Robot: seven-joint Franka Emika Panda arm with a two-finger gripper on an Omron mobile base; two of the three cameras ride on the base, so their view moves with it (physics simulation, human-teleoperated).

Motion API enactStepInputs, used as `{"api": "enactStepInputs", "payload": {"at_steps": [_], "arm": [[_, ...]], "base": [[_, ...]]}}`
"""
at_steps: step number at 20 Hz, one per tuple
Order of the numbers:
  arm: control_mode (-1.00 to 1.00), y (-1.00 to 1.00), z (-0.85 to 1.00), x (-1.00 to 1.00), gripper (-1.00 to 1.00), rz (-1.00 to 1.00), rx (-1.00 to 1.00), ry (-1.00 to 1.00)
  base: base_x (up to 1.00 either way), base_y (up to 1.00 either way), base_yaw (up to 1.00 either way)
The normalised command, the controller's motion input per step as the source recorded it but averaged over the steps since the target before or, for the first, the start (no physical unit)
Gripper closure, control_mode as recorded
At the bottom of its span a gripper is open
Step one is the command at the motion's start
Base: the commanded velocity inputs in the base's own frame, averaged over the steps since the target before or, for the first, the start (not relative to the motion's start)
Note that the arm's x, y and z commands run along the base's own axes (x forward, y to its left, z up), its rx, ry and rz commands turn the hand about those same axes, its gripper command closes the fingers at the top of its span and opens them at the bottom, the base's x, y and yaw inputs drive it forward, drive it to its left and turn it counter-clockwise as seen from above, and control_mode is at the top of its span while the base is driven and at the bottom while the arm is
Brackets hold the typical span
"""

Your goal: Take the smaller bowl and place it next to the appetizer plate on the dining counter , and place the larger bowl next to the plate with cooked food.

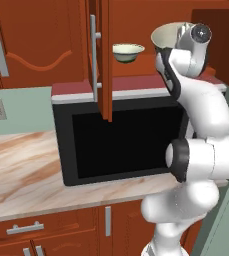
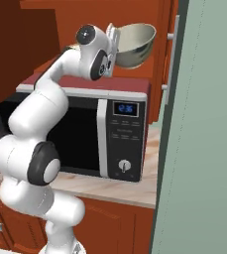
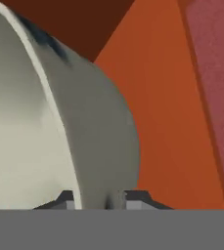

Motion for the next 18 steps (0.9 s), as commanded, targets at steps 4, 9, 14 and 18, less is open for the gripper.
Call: {"api": "enactStepInputs", "payload": {"at_steps": [4,9,14,18], "arm": [[-1.0,0.06,-0.35,-0.98,1.0,0.02,-0.04,-0.12],[-1.0,0.0,0.19,-1.0,1.0,0.0,0.0,-0.36],[-1.0,0.13,0.21,-1.0,1.0,0.0,0.0,-0.21],[-1.0,0.37,0.17,-1.0,1.0,0.19,-0.03,0.27]], "base": [[0.0,0.0,0.0],[0.0,0.0,0.0],[0.0,0.0,0.0],[0.0,0.0,0.0]]}}
